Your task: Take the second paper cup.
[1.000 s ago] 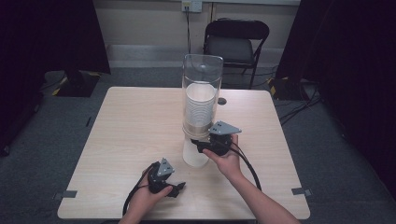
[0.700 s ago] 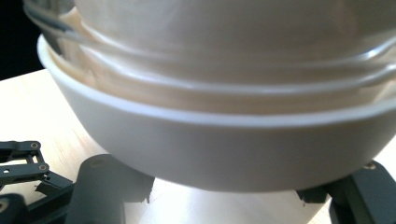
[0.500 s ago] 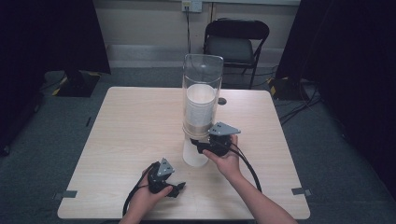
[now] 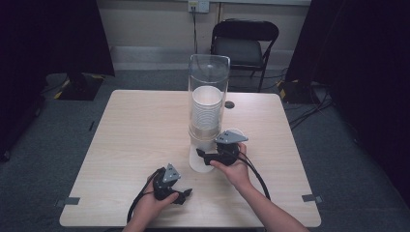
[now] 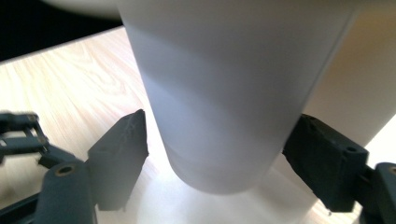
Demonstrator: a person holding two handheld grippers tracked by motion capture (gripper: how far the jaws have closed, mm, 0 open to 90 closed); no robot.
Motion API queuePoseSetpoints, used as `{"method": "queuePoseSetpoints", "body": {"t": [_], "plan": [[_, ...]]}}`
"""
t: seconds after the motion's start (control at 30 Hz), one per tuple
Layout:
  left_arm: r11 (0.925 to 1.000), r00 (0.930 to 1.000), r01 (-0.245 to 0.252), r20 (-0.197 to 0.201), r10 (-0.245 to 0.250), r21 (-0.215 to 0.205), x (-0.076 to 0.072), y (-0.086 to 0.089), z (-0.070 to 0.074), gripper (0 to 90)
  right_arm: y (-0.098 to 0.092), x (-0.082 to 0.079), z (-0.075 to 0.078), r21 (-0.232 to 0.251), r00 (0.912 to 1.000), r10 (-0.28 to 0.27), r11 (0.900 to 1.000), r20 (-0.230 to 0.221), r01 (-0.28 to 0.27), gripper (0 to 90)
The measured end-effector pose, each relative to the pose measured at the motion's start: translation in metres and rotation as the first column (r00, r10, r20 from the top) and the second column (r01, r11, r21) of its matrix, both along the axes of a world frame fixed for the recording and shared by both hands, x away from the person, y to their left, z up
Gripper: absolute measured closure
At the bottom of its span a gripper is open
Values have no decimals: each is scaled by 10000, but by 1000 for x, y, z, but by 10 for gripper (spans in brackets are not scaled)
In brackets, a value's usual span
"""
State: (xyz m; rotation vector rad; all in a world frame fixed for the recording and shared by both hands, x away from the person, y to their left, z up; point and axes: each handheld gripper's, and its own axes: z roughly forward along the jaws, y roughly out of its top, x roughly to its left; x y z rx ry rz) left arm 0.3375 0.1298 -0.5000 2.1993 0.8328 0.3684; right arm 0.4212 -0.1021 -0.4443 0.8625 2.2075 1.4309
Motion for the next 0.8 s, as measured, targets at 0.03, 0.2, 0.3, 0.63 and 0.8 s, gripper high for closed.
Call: {"method": "queuePoseSetpoints", "body": {"t": [0.03,0.2,0.3,0.63,0.8], "plan": [[10000,10000,0,0,0,1,0,0,0,143,0,0,2,69,10000,-52,10000,59,51,221],[10000,10000,-11,8,11,-19,0,0,0,143,2,4,18,381,9989,-155,9992,449,138,235],[10000,10000,23,10,-23,37,0,0,0,143,5,6,22,223,9980,20,9997,636,-34,275],[10000,10000,-6,-13,6,1,0,0,0,142,4,2,10,325,9934,-44,9995,1145,7,311],[10000,10000,-28,-38,27,-27,0,0,0,143,5,3,11,-5,9942,-42,10000,1072,43,323]]}}
